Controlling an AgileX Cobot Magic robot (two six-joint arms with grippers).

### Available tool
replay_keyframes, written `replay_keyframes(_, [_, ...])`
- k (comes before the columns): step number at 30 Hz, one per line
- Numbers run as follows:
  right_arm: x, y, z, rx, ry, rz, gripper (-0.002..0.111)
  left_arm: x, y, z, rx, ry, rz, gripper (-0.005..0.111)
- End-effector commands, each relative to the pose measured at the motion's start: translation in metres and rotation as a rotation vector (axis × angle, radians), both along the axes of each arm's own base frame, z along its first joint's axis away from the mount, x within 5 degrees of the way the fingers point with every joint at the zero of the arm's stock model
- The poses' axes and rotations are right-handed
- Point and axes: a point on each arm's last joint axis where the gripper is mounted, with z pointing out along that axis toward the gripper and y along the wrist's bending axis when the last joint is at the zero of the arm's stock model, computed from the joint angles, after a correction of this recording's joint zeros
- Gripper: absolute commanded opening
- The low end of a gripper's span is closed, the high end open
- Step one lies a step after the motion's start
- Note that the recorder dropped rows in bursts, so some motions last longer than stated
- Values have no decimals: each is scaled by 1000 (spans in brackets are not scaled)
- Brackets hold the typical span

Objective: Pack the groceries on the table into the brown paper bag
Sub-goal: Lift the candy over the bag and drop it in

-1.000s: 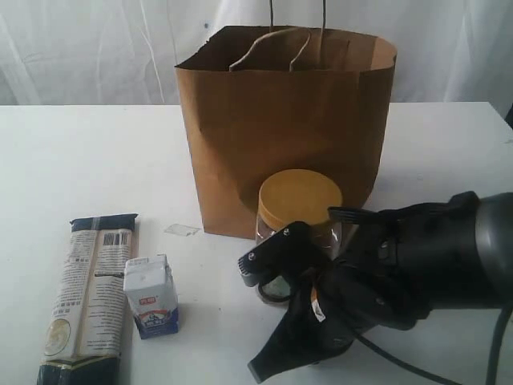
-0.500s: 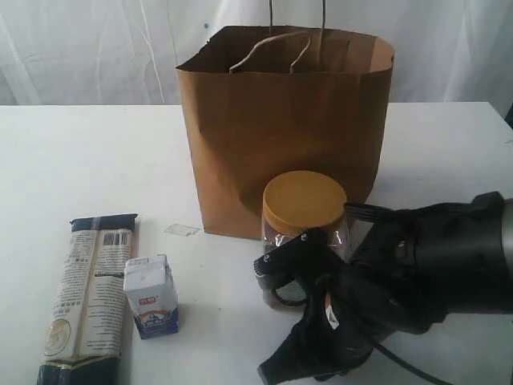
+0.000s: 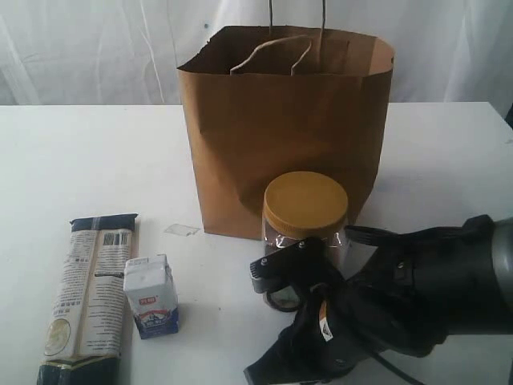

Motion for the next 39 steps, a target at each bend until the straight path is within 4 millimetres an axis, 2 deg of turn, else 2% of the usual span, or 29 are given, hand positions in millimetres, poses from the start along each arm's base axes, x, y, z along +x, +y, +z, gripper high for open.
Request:
replay_keyframes(1, [-2, -2, -2, -17, 15, -4, 17, 0, 0, -2, 13, 1, -1, 0])
replay_keyframes(4, [-4, -4, -3, -39, 34, -7, 0, 0, 0, -2, 13, 1, -1, 0])
replay_keyframes(7, [-4, -5, -1, -50, 41, -8, 0, 0, 0, -2, 13, 1, -1, 0])
replay_keyframes(11, [-8, -5, 16, -5, 5, 0, 0, 0, 0, -2, 13, 1, -1, 0])
replay_keyframes(18, [-17, -12, 66, 145, -108, 3, 0, 0, 0, -2, 13, 1, -1, 0])
replay_keyframes(23, [-29, -26, 113, 297, -236, 10, 0, 0, 0, -2, 13, 1, -1, 0])
replay_keyframes(28, [-41, -40, 178, 620, -582, 76, 0, 0, 0, -2, 13, 1, -1, 0])
replay_keyframes(30, [-46, -47, 198, 723, -696, 94, 0, 0, 0, -2, 13, 1, -1, 0])
replay_keyframes(33, [-49, -57, 217, 807, -827, 100, 0, 0, 0, -2, 13, 1, -1, 0])
replay_keyframes(35, [-45, -65, 228, 794, -978, 128, 0, 0, 0, -2, 13, 1, -1, 0])
replay_keyframes(39, [-30, -77, 246, 802, -1021, 4, 0, 0, 0, -2, 13, 1, -1, 0])
